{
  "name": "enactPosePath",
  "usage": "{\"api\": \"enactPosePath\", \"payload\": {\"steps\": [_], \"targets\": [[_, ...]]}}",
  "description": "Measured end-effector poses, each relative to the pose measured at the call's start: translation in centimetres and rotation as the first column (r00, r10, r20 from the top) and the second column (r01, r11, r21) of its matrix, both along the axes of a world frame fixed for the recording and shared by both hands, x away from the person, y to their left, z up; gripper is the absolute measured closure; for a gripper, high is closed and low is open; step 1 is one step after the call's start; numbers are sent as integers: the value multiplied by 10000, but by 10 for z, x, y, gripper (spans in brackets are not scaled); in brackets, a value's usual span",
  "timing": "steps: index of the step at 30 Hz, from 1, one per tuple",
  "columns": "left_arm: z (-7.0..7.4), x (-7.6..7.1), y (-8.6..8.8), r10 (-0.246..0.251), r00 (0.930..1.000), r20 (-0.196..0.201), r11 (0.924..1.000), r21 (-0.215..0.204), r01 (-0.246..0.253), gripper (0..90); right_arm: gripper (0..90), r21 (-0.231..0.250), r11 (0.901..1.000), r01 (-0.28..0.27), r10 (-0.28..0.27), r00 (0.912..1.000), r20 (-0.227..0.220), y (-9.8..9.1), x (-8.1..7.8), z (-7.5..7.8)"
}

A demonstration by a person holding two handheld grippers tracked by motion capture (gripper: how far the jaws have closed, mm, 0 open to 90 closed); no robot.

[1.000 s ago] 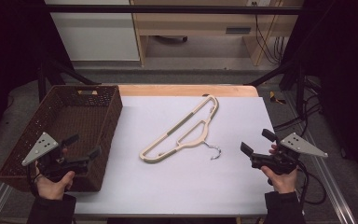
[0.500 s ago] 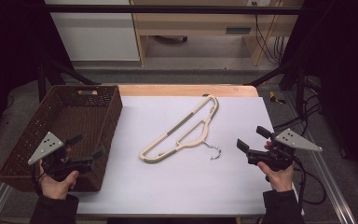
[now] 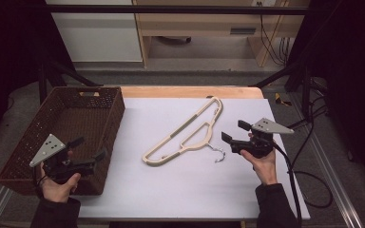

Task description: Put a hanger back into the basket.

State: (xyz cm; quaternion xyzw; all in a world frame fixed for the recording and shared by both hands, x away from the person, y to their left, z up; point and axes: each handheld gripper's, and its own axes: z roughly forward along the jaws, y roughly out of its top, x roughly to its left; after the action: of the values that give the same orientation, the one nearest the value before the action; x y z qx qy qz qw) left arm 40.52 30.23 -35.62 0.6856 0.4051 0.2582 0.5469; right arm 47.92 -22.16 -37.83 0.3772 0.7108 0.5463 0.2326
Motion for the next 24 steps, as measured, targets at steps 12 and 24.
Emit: {"api": "enactPosePath", "payload": {"steps": [12, 24], "targets": [[-1, 1, -1, 1, 10000, 4, 10000, 98, -1, 42, 270, -1010, 9939, -439, 326, 9933, -1113, 27, 42, -35], [-3, 1, -5, -50, 10000, -24, 9998, 183, 50, 42, 440, -1796, 9803, -823, 375, 9701, -2397, 42, 59, -70]]}}
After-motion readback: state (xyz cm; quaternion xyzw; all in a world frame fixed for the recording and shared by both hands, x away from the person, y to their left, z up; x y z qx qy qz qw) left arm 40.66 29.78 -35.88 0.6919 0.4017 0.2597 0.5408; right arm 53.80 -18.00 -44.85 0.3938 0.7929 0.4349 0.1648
